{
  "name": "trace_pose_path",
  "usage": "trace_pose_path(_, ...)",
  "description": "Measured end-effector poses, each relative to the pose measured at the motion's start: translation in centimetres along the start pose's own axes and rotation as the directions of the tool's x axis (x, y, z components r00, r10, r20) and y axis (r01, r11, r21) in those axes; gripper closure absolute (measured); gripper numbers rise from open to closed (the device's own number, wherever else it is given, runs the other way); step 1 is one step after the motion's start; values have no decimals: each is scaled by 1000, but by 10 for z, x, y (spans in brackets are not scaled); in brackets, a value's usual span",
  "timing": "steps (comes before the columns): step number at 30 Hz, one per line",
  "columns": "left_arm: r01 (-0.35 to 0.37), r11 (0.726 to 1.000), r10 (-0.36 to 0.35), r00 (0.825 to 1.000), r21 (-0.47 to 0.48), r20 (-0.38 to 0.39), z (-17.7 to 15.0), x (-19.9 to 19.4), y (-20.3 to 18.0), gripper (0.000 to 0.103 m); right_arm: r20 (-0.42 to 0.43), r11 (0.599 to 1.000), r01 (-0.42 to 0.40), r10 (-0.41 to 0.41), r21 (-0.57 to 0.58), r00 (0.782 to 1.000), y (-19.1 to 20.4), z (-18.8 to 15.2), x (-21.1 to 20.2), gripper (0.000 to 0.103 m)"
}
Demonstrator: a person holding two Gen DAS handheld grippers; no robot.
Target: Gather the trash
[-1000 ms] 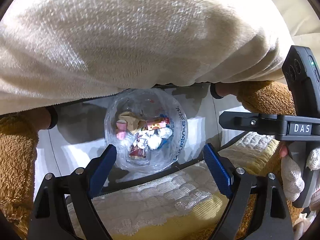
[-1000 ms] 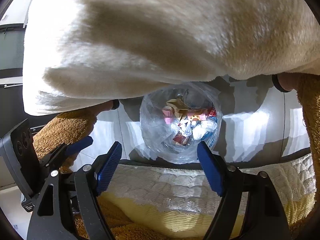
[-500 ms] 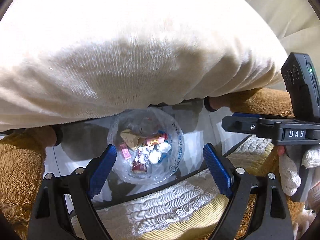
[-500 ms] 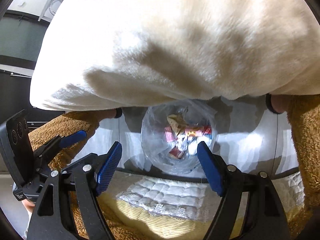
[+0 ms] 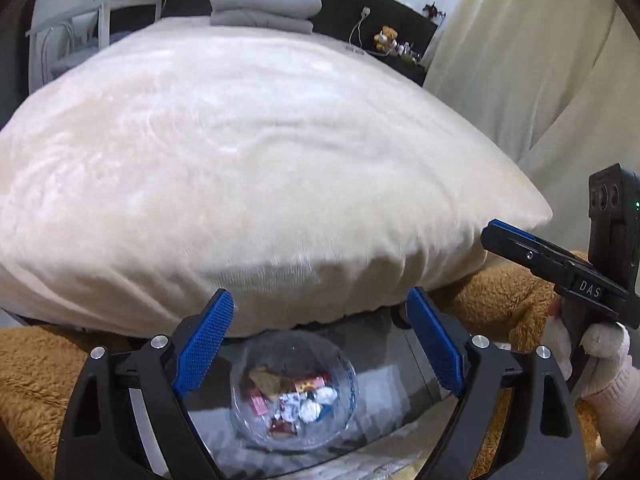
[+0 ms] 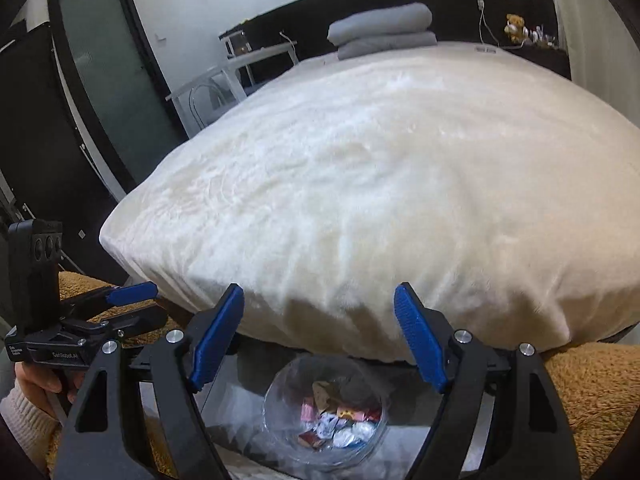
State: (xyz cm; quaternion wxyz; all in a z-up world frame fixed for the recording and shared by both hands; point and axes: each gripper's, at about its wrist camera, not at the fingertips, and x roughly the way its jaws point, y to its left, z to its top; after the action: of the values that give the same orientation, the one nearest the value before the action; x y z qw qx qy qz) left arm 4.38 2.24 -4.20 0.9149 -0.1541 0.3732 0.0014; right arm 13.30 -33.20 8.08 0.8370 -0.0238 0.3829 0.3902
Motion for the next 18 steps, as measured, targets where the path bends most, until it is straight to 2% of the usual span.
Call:
trace_pose_path(6,-39,999,36,986,15,160,11,-28,-6,16,119,998,41,-36,-39,992,1,9,-23,26)
trace_pose_path(10,-53,998,46,975,23,219,20,-45,-6,16,180,990,90,-70,-105,981,6,15,-33,26)
trace_pose_path(12,-51,999,46,972,13,232,21,-52,-5,16,203,990,96,-74,-103,976,4,17,-41,26)
trace_pose_path(14,-45,999,41,970,10,241,20,-59,-4,16,213,992,95,-75,-82,974,1,17,-47,18)
trace_pose_path(16,-35,999,26,963,29,269,19,-65,-6,16,229,993,92,-74,-71,971,1,16,-52,16)
trace_pose_path(17,-30,999,17,960,42,280,19,-67,-8,14,235,993,95,-75,-72,969,1,16,-54,16)
trace_pose_path(18,-34,998,19,957,47,288,18,-69,-9,7,235,993,96,-76,-75,969,2,16,-54,16)
